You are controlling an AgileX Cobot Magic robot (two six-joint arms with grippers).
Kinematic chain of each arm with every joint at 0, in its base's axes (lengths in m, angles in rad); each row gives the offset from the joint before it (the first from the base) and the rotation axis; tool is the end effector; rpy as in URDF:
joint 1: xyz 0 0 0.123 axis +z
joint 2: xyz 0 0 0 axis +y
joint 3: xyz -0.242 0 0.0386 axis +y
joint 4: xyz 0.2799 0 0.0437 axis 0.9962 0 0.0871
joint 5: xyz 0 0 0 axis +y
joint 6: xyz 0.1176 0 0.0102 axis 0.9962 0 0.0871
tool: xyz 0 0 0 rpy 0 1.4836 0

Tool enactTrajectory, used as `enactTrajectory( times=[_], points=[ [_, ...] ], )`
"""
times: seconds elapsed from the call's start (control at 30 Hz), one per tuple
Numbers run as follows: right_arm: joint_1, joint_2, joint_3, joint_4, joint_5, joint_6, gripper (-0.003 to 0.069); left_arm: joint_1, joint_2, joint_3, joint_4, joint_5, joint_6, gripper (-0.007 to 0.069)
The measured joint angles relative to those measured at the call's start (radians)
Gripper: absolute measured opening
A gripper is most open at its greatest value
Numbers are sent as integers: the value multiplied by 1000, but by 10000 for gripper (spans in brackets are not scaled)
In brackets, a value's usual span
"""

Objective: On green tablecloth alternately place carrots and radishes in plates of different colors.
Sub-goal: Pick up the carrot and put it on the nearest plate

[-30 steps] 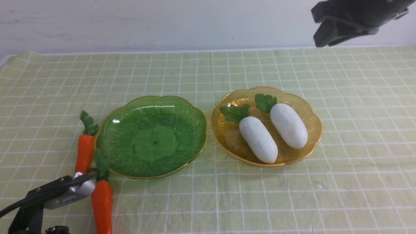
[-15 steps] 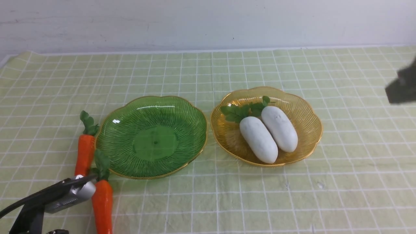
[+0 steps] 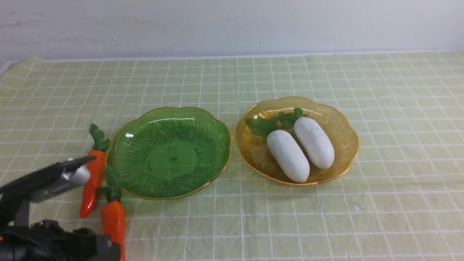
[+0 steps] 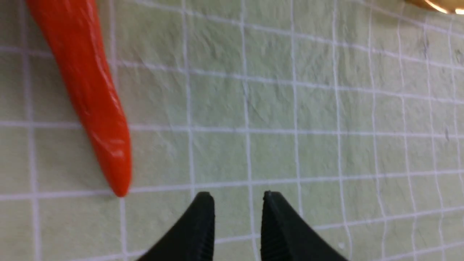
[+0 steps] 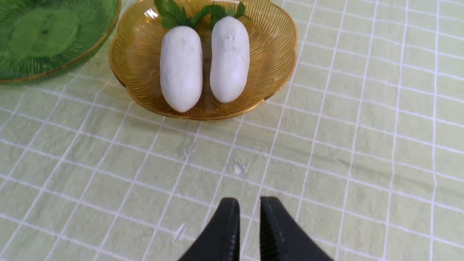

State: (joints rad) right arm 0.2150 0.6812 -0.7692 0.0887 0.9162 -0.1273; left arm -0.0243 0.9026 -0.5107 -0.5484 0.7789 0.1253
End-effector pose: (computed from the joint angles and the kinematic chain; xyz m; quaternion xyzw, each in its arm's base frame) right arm 0.1919 0.0504 0.2941 -0.1453 0.9027 0.0607 0.4004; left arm 0.2135 -0.0485 0.1776 -0.0709 0.9422 -0.2191 0.2436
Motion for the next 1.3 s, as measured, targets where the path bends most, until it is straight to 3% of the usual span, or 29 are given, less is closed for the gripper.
enactTrajectory(
  times=[0.03,0.17,0.37,0.6,0.77,1.0,1.17,1.27,1.3],
  points=[
    [0,-1,4,0,-8,-1,76,2,0,-5,13,4,-11,175],
    [0,-2,75,0,-67,-3,76,11,57,-78,293,59,-278,203],
    [0,-2,101,21,-111,-3,76,11,193,-109,440,64,-424,270],
    [0,-2,101,24,-122,-3,76,11,344,-193,368,59,-352,370],
    [0,-2,101,24,-122,-3,76,11,510,-218,211,6,-219,441],
    [0,-2,101,25,-123,-3,76,11,654,-245,107,-55,-155,447],
    [0,-2,101,27,-123,-3,76,11,727,-260,105,-63,-141,379],
    [0,-2,101,28,-123,-3,76,11,744,-261,142,-63,-141,248],
    [0,-2,101,28,-123,-3,76,11,744,-261,142,-63,-141,239]
  ],
)
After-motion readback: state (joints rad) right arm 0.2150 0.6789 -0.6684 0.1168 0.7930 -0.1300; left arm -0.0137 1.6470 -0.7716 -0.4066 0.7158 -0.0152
